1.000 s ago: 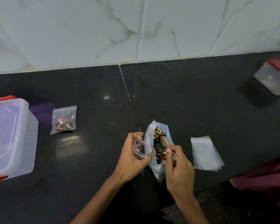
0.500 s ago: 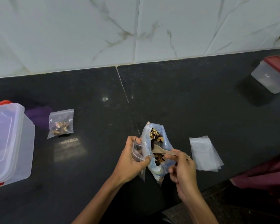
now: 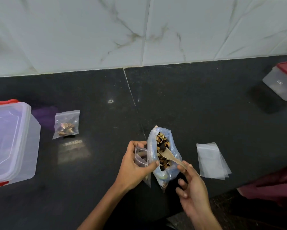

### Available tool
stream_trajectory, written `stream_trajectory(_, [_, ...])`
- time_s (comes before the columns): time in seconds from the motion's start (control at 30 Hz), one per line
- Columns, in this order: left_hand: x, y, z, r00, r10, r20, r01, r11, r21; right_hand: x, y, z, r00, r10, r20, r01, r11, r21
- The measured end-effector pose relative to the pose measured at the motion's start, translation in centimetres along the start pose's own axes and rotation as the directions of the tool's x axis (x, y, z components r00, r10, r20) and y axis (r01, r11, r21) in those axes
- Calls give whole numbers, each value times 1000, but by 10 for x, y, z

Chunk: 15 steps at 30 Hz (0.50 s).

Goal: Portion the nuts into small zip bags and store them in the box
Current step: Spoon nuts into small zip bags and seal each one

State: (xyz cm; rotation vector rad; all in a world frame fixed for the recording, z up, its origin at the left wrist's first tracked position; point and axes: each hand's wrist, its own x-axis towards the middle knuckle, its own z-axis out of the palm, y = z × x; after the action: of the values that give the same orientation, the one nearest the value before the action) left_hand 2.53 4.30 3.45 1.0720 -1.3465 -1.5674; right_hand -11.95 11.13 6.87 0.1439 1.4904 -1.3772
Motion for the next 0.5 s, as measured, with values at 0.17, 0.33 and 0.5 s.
stream_trajectory(0.17, [-7,3,-1,997,43,-70,-39,997,64,-2,1,-4,999,-46,-19,45,999,-25])
stream_trajectory(0.33, [-9,2,-5,991,81,-105,-74,995,71,-14,-4,-4,994,-107,10,107,994,-8])
stream_trajectory(0.5, [-8,1,-7,982,152,-112,-133,979,157,-41,-19,4,966,-215,143,222,974,-35])
